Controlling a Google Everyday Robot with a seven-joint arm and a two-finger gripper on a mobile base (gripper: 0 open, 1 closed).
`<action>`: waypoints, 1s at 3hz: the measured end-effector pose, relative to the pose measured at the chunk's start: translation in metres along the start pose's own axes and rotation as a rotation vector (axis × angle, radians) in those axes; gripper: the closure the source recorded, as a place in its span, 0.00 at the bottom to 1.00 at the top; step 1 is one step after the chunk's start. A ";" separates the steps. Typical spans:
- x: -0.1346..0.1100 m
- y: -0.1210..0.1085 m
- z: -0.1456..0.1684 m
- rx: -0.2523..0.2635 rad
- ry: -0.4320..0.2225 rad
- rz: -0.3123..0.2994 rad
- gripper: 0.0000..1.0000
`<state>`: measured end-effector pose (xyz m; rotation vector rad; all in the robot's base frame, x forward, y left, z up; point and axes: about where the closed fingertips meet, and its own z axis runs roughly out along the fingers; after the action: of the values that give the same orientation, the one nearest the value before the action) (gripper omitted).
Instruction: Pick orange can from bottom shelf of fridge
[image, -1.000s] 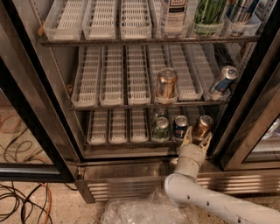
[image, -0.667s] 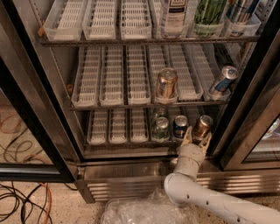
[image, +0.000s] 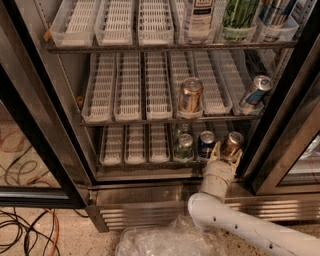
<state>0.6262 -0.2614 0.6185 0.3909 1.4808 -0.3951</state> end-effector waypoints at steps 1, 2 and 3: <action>-0.003 -0.001 0.009 0.017 0.006 0.016 0.41; -0.005 -0.002 0.018 0.030 0.012 0.029 0.41; -0.005 -0.001 0.024 0.035 0.022 0.034 0.41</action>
Offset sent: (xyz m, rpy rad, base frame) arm 0.0204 -0.0148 0.0079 0.0509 -0.0045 -0.0438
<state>0.6469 -0.2738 0.6251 0.4491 1.4883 -0.3907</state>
